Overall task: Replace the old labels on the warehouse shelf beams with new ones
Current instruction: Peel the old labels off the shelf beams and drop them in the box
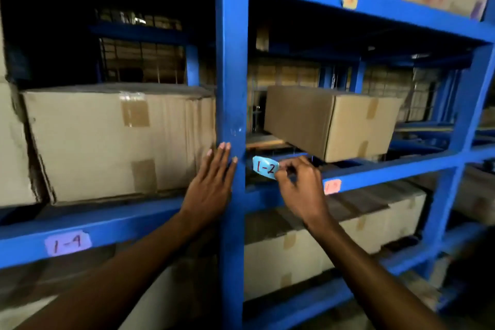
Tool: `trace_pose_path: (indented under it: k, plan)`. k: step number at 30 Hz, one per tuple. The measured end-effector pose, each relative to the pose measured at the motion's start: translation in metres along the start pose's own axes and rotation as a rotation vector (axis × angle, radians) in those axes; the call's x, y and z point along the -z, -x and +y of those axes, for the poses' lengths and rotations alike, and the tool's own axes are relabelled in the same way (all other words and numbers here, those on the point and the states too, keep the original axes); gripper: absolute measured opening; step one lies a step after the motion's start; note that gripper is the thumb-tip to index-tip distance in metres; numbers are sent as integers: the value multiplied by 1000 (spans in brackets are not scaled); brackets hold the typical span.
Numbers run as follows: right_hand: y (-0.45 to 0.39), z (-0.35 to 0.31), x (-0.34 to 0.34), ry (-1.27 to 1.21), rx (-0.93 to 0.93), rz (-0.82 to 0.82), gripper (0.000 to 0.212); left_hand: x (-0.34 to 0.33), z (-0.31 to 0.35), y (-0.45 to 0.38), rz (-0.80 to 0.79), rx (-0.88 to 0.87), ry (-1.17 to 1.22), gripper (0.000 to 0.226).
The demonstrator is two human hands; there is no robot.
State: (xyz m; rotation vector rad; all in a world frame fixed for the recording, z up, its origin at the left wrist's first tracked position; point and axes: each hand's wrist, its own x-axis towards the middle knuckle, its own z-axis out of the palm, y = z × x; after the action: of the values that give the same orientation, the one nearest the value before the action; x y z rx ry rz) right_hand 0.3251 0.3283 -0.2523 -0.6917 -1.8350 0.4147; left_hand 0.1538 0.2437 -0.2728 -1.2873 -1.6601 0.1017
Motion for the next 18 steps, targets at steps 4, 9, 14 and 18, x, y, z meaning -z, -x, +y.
trace_pose_path:
  k: [4, 9, 14, 18]
  plan:
    - [66, 62, -33, -121, -201, -128, 12, -30, 53, 52, -75, -70, -12, 58]
    - [164, 129, -71, -175, -447, -176, 9, -56, 108, 118, -314, -152, 36, 64]
    - [282, 193, -96, -116, -708, -360, 13, -92, 154, 173, -619, -241, 106, 72]
    - [368, 236, -97, -29, -923, -521, 27, -112, 181, 192, -663, -250, 149, 77]
